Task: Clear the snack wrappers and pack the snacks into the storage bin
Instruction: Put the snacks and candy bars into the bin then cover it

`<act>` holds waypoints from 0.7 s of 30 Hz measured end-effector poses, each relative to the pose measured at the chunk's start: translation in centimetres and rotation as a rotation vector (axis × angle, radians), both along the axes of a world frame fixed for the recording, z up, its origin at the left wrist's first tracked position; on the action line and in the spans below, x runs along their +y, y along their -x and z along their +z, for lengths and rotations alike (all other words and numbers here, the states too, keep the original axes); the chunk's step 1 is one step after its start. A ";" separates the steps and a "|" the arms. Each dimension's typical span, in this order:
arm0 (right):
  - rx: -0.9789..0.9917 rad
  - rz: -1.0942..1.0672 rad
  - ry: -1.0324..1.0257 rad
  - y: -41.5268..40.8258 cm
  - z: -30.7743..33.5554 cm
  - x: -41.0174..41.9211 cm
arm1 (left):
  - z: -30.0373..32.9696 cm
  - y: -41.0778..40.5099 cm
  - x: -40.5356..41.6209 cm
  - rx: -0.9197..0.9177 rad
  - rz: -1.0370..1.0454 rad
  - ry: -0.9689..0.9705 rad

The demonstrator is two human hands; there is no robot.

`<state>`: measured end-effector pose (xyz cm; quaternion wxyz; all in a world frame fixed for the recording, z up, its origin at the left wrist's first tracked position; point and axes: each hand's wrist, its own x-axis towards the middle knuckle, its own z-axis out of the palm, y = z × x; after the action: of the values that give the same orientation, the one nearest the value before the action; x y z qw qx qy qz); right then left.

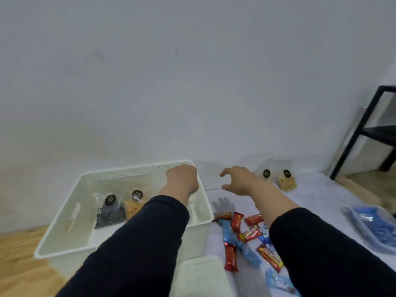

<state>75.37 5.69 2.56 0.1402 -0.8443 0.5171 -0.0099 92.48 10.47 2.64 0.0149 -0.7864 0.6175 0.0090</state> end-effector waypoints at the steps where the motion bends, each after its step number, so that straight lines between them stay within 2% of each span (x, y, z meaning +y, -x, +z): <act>1: 0.004 -0.010 -0.004 2.2 0.1 0.1 | -0.1 2.1 -0.2 -0.002 -0.014 0.002; 12: -0.008 -0.147 -0.080 25.5 -2.5 -2.1 | -3.8 22.1 -3.8 0.192 -0.001 -0.070; 16: -0.023 -0.181 -0.121 30.0 -3.7 -4.7 | -4.8 25.6 -5.8 0.316 0.000 -0.037; 21: -0.096 -0.197 -0.161 31.9 -6.1 -9.9 | -8.3 26.2 -10.9 0.465 0.017 -0.008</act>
<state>43.45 -4.26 -3.59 0.2304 -0.7740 0.5894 -0.0225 66.31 -0.45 -5.61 -0.1251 -0.7681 0.5978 0.1926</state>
